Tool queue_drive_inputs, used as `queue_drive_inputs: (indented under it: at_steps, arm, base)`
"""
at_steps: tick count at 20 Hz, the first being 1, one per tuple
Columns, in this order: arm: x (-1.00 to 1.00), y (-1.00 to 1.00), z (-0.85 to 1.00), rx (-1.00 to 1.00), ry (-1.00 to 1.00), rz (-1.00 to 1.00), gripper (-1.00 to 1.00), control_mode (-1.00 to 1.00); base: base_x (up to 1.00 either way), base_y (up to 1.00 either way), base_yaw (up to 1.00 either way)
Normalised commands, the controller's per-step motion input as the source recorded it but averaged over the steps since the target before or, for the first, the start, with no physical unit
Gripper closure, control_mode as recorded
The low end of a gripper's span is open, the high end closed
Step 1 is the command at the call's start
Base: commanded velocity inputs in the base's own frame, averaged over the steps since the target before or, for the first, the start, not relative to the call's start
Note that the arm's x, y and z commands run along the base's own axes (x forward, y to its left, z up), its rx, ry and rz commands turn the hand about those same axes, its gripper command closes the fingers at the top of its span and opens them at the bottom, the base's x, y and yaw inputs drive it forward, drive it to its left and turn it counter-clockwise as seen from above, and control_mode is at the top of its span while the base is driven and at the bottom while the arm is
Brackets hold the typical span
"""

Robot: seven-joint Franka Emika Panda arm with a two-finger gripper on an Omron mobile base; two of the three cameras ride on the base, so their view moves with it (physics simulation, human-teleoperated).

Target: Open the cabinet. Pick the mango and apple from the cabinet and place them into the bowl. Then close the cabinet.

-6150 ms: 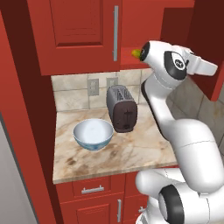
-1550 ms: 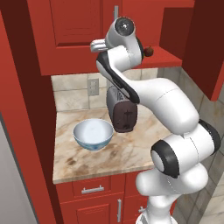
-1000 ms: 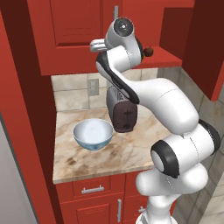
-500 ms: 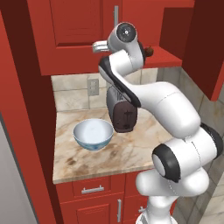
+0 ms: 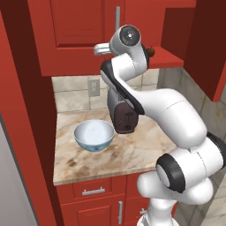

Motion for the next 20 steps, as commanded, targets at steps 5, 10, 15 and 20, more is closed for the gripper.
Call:
queue_drive_inputs:
  at_steps: [5,10,15,20]
  arm:
    - [-0.70,0.37,-0.02,0.00,0.00,0.00,1.00,-1.00]
    - [-0.71,0.34,0.00,0.00,0.00,0.00,1.00,-1.00]
    - [-0.82,0.27,0.00,0.00,0.00,0.00,1.00,-1.00]
    - [-0.70,0.20,0.00,0.00,0.00,0.00,1.00,-1.00]
  base:
    - [0.00,0.00,0.00]
    - [0.00,0.00,0.00]
    - [0.00,0.00,0.00]
    - [0.00,0.00,0.00]
